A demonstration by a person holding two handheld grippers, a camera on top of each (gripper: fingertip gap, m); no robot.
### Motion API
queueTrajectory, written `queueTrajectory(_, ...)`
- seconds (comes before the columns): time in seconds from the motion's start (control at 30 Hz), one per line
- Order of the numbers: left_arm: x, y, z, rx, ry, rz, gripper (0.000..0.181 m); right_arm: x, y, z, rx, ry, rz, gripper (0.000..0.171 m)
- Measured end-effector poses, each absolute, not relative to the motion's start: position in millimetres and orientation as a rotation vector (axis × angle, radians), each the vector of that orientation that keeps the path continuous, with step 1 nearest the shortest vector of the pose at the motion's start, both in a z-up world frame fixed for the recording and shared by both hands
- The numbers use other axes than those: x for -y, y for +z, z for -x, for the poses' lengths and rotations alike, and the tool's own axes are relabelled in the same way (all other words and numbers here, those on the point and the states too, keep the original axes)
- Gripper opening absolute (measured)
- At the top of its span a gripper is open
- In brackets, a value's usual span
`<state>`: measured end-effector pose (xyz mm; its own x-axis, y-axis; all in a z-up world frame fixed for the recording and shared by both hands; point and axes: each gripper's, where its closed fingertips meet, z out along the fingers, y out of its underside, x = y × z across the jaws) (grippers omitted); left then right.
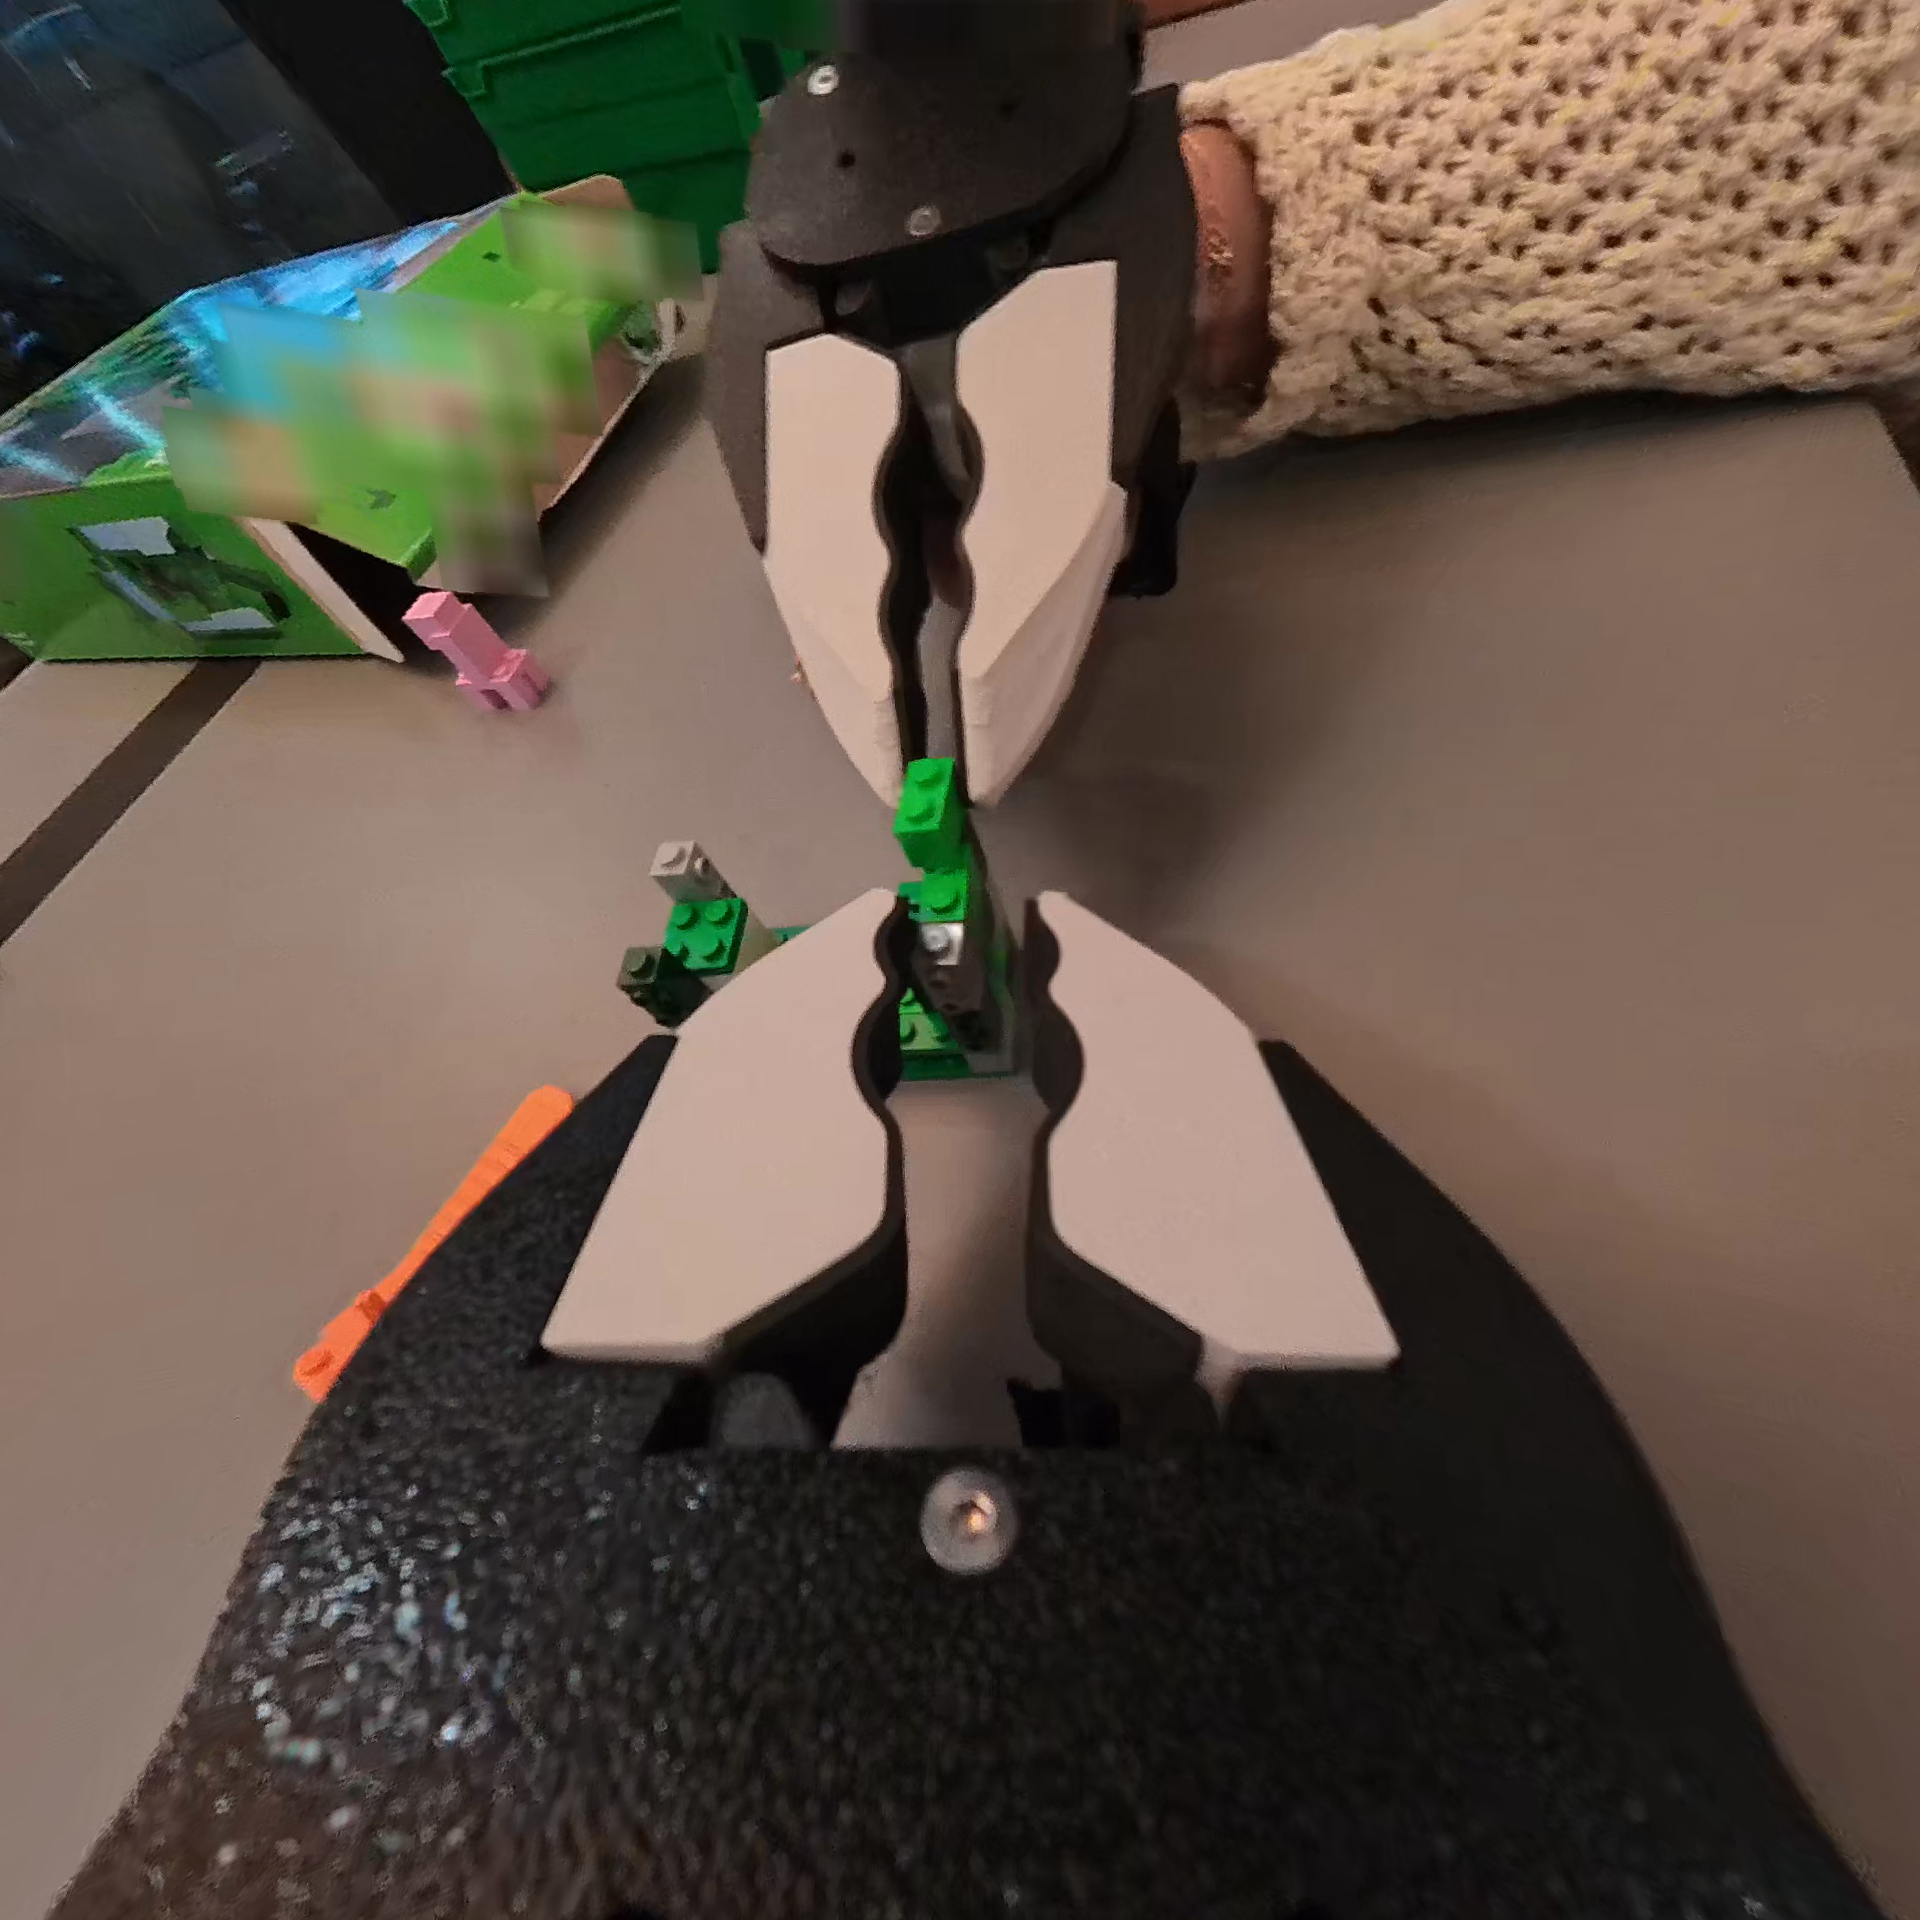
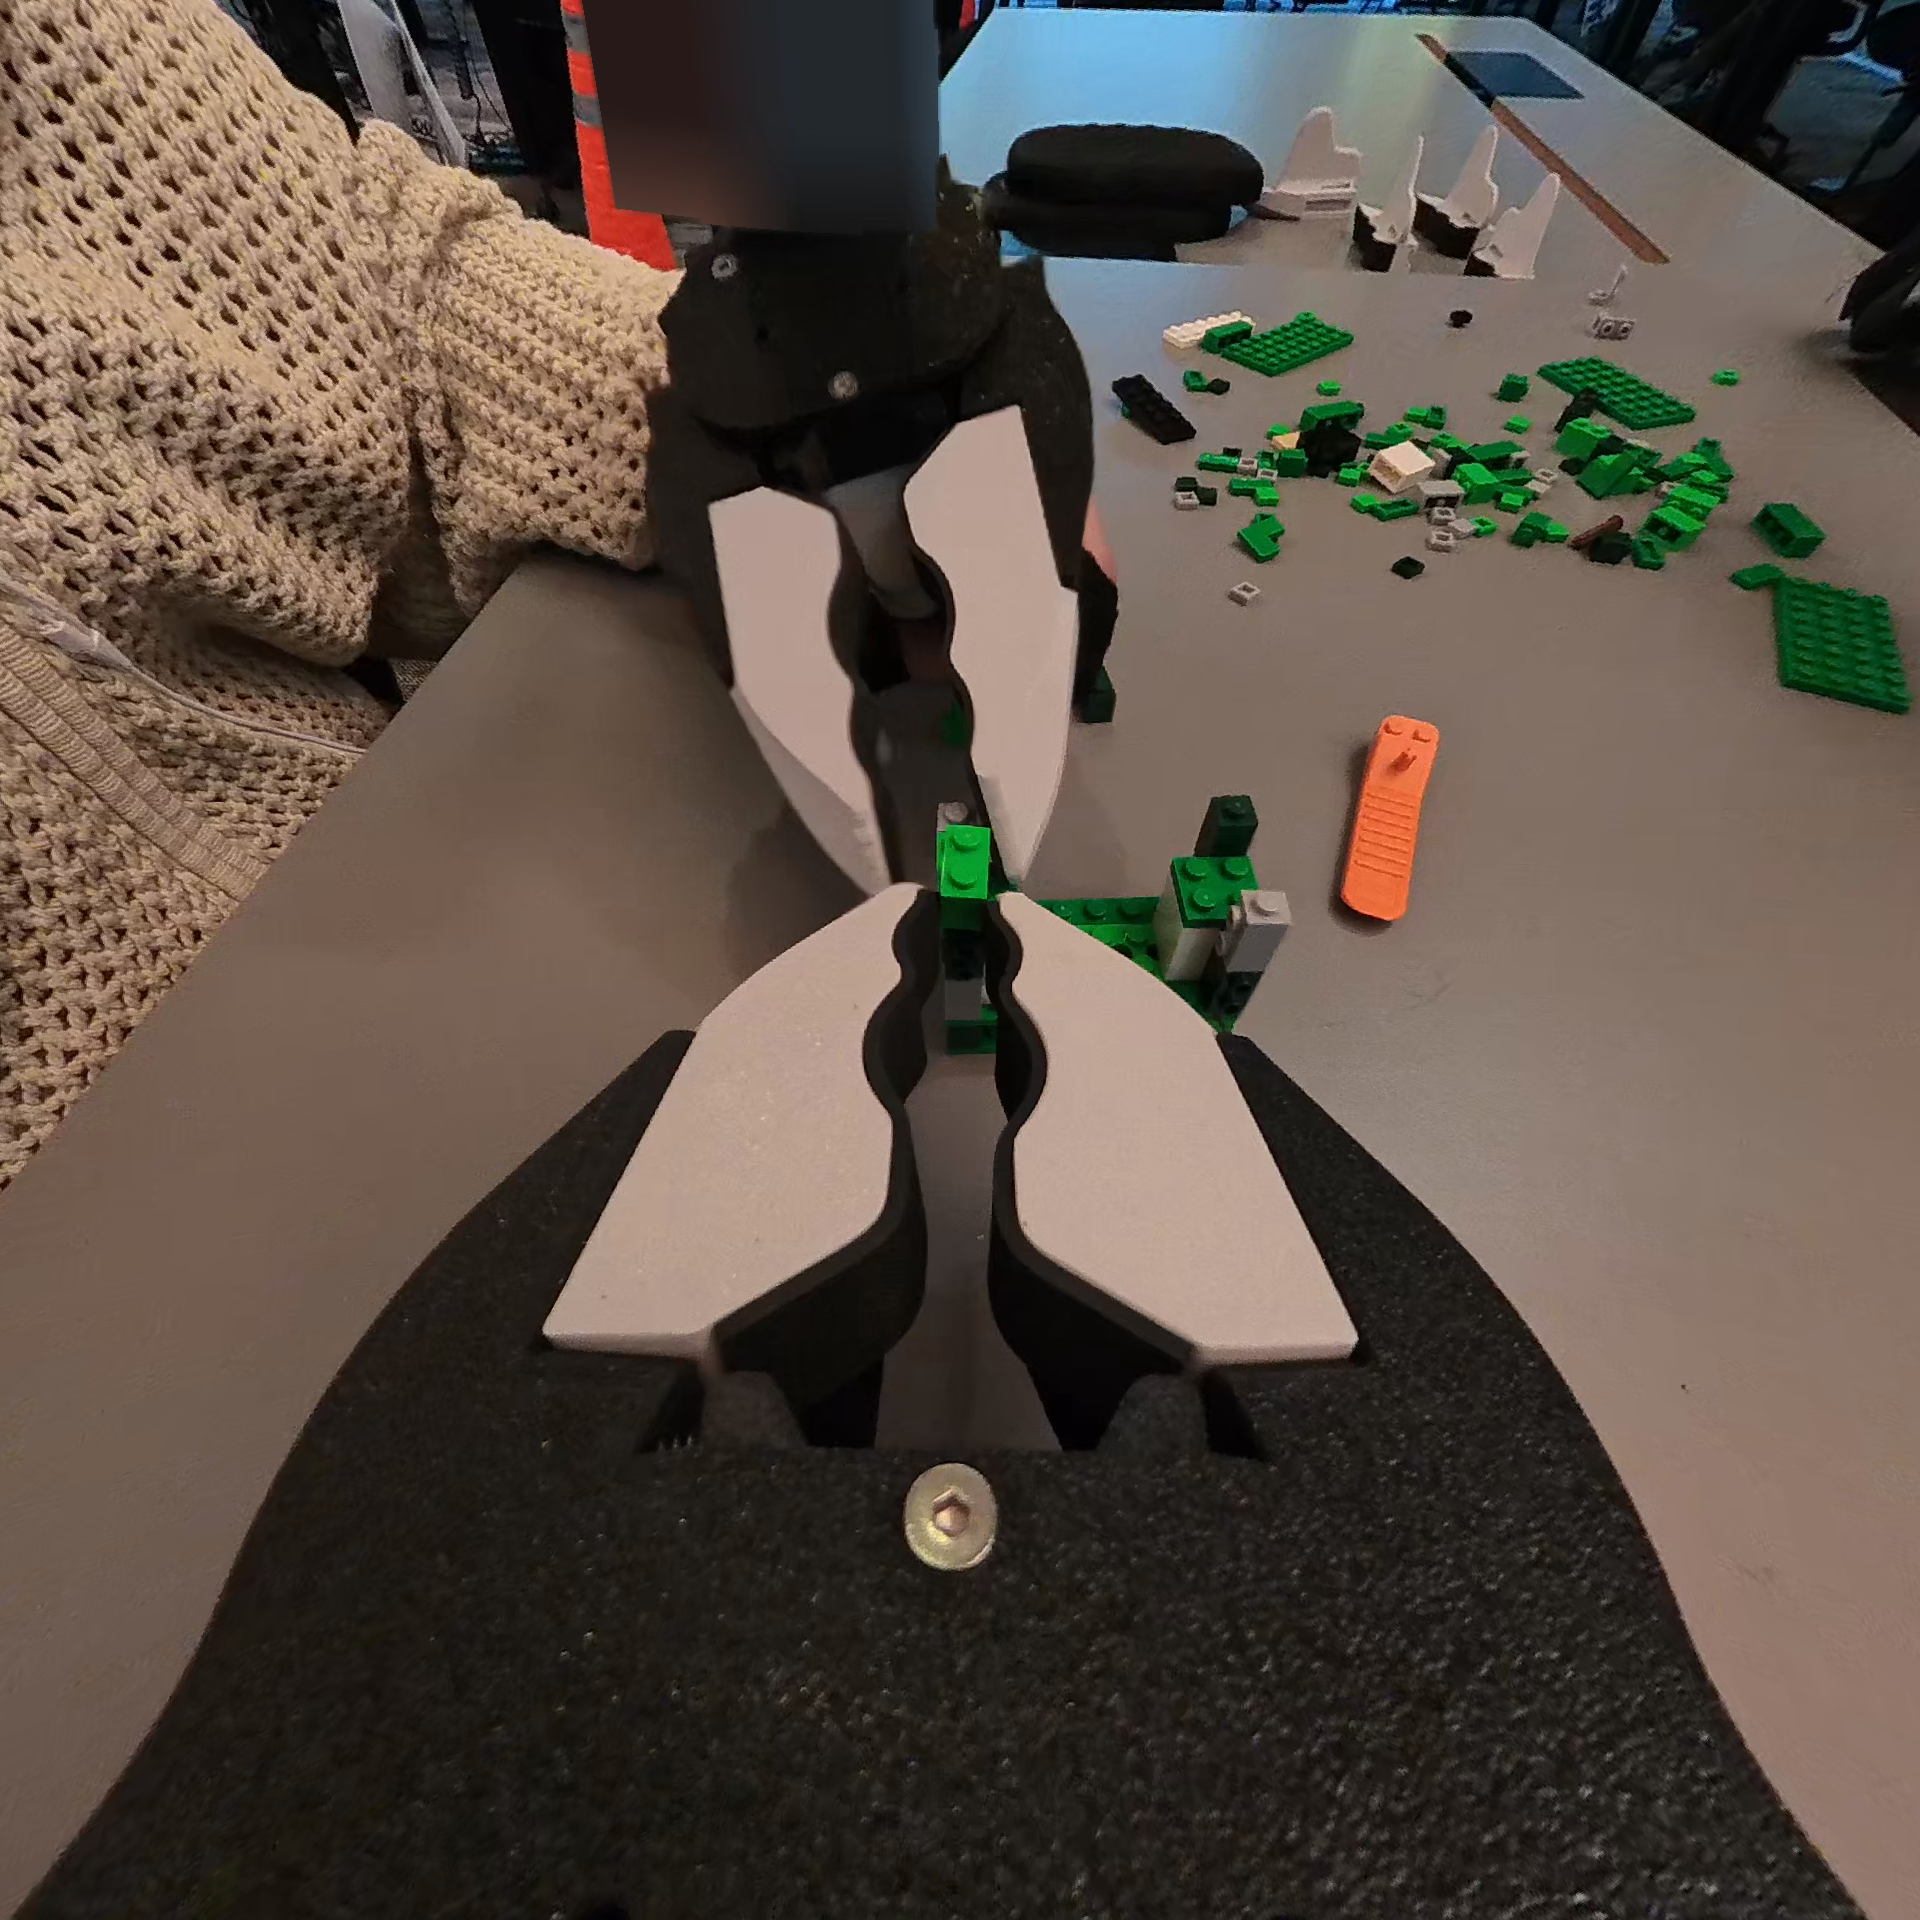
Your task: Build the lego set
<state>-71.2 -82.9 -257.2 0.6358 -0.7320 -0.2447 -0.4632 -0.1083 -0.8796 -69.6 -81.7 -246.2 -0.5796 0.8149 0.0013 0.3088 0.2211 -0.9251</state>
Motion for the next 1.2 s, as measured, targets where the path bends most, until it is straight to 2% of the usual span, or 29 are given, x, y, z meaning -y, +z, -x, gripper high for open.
queueTrajectory(0.17, 96.1, -244.1, 84.7, -0.982, -0.294, 1.676, 0.012, 81.9, -247.2, 69.3, 2.009, 1.333, 1.03, 0.007)
queueTrajectory(0.23, 96.2, -241.9, 94.2, -0.965, -0.288, 1.678, 0.014, 82.0, -247.4, 69.6, 2.009, 1.335, 1.031, 0.007)
queueTrajectory(0.33, 87.2, -234.5, 111.4, -0.893, -0.225, 1.671, 0.042, 81.7, -246.6, 70.3, 2.0, 1.338, 1.03, 0.007)
queueTrajectory(0.47, 81.6, -247.6, 103.6, -0.943, -0.244, 1.762, 0.095, 83.7, -243.2, 71.5, 1.984, 1.365, 1.023, 0.007)
queueTrajectory(0.57, 74.7, -272.4, 93.7, -1.024, -0.267, 1.902, 0.111, 78.7, -245.7, 70.5, 1.993, 1.314, 1.036, 0.007)
queueTrajectory(0.63, 71.5, -287.6, 93.4, -1.049, -0.269, 1.968, 0.109, 71.1, -244.1, 66.2, 1.988, 1.278, 1.062, 0.007)
queueTrajectory(0.77, 67.6, -291.0, 93.7, -1.047, -0.304, 1.997, 0.093, 53.6, -263.0, 46.0, 2.114, 1.056, 1.158, 0.007)
queueTrajectory(0.9, 68.8, -292.9, 89.6, -1.072, -0.357, 2.011, 0.085, 49.3, -279.0, 35.1, 2.199, 0.943, 1.217, 0.007)
queueTrajectory(1.03, 65.9, -293.0, 87.8, -1.088, -0.37, 2.007, 0.084, 47.9, -289.7, 31.8, 2.245, 0.893, 1.234, 0.008)
queueTrajectory(1.2, 60.0, -291.4, 89.0, -1.095, -0.339, 1.98, 0.093, 46.9, -297.6, 28.8, 2.282, 0.837, 1.219, 0.008)
